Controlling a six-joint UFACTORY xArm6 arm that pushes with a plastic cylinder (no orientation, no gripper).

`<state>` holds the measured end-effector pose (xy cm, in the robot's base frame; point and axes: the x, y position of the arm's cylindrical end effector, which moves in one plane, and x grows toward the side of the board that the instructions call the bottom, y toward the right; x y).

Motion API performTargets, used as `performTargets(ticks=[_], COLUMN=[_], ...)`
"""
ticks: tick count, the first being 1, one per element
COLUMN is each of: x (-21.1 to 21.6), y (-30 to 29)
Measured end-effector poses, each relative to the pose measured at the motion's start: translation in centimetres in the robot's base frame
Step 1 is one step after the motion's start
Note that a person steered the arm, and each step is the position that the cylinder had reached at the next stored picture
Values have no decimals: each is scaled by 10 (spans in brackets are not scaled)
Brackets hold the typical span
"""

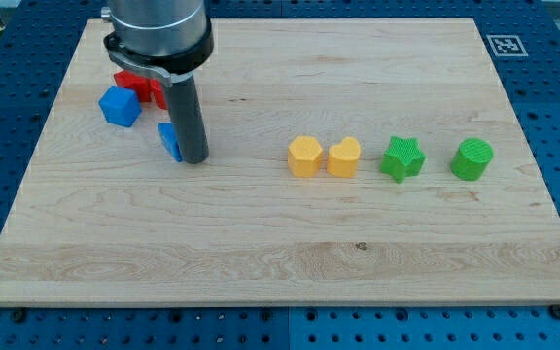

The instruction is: Move the blue triangle closer to the blue cube

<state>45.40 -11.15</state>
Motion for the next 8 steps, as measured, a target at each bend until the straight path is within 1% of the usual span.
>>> performTargets(ticks=[3, 6, 7, 8], x=[-4, -34, -23, 22], y=[-20, -46, -35, 19])
